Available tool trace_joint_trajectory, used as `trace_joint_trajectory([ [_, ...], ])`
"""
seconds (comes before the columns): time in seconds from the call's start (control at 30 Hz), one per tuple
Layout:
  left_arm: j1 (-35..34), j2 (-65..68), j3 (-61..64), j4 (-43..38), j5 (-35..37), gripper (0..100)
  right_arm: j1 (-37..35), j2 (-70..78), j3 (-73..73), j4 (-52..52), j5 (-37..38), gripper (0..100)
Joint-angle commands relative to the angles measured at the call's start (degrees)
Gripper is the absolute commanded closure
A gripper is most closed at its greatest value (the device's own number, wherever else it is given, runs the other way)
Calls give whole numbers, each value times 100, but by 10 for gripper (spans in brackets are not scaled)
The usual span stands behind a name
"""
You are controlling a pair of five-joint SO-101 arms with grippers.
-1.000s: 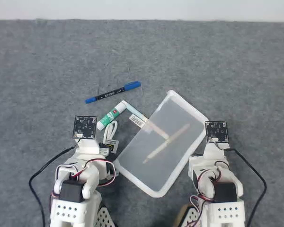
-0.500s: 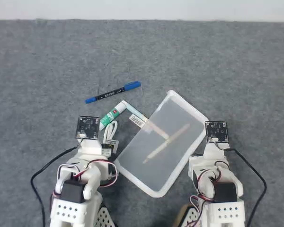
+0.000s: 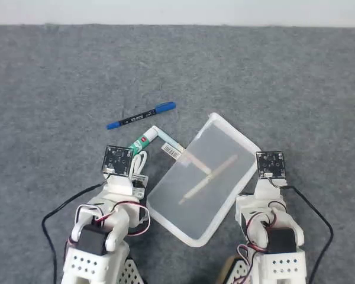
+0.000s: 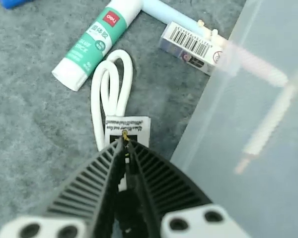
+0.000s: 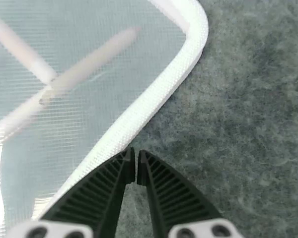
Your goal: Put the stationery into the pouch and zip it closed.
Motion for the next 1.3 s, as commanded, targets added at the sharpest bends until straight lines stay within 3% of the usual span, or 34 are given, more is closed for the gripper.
trace_joint_trajectory([
  [0.0,-105,-88,-840,299,-35,988,-4,4,114,31,-53,990],
  [0.13,-598,-88,-1033,299,-18,988,-13,4,-88,4,70,990],
  [0.27,-1090,-97,-1051,167,-9,988,-4,4,-756,-22,747,991],
  [0.57,-1336,-97,-901,-246,-105,988,-145,84,-2558,40,422,992],
  [0.73,-1785,-97,-927,-299,-571,988,-936,84,-2857,48,413,992],
  [0.97,-2919,-97,-1200,-299,-527,988,-2211,84,-2857,4,396,992],
  [1.27,-3218,-97,-963,-835,-545,988,-3459,1745,-3552,-4,-105,992],
])
